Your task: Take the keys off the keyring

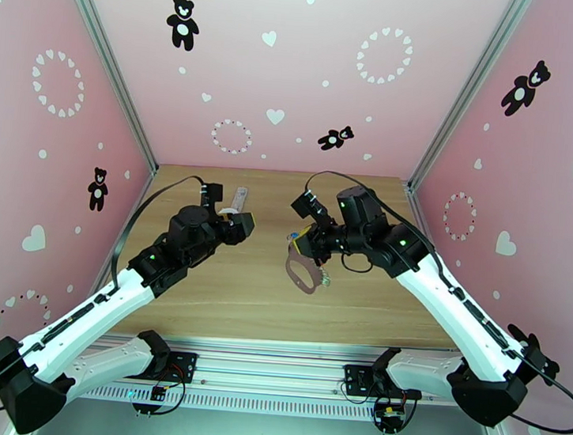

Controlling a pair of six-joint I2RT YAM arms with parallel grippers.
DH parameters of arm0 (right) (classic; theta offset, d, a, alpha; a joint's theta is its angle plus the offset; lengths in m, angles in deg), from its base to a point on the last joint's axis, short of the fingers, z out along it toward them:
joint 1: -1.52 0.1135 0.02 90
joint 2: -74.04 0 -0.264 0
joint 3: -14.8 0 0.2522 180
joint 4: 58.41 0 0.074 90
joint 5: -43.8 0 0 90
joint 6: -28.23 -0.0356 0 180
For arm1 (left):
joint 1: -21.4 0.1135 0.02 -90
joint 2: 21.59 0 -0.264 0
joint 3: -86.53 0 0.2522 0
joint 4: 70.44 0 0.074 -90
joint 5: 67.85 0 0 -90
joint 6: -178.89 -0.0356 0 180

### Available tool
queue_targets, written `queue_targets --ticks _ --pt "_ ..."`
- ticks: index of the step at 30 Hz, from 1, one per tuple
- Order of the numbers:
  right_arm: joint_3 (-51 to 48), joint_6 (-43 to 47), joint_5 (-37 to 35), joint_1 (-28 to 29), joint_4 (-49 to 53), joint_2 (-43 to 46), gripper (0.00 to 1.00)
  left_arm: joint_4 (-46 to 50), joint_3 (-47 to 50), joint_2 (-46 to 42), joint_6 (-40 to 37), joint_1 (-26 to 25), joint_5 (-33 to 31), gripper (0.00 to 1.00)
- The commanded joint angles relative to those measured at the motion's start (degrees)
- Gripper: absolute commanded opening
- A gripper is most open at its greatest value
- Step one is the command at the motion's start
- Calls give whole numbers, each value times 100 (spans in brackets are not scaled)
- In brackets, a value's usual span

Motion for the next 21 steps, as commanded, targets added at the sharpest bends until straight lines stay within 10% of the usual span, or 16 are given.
queue_targets --ticks 1,21 --pt "267 -85 -230 26 522 -108 0 -521 210 -105 -587 24 548 72" --pt "1031 -1089 -617 28 1190 -704 0 -3582 1818 -578 -3447 -1172 1491 63"
